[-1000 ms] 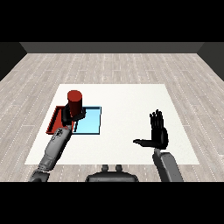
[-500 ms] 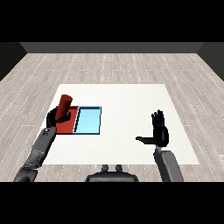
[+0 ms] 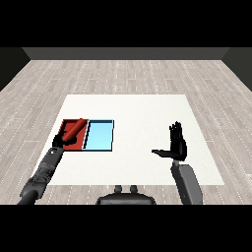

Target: Pick the red can and put it in the red box

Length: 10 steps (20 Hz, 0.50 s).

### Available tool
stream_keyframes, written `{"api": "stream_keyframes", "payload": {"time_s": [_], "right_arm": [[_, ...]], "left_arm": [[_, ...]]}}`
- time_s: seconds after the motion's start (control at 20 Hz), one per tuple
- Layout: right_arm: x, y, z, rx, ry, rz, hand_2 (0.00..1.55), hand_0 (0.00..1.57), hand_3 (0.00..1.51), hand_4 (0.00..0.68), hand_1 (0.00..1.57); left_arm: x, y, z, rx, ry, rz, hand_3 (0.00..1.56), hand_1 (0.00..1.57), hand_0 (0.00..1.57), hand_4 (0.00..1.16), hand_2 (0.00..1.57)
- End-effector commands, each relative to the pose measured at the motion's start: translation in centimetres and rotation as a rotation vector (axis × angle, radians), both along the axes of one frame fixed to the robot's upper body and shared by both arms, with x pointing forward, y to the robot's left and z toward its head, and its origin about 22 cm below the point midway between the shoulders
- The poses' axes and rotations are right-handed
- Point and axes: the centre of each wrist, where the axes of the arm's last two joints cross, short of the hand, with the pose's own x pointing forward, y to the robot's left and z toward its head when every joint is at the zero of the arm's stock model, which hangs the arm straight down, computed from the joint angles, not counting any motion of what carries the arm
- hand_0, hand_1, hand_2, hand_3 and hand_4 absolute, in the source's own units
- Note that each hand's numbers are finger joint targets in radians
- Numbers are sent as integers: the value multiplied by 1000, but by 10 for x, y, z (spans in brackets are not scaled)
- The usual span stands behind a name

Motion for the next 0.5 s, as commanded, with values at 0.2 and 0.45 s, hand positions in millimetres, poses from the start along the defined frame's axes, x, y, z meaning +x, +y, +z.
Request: {"api": "stream_keyframes", "payload": {"time_s": [0.2,0.45], "right_arm": [[11,4,-5,27,5,5,0,0,0,0,0],[16,4,-9,7,-30,21,0,0,0,0,0]], "left_arm": [[-11,14,-12,11,257,-117,0,0,0,197,0],[-2,15,-1,-76,31,-17,0,0,0,0,0]]}}
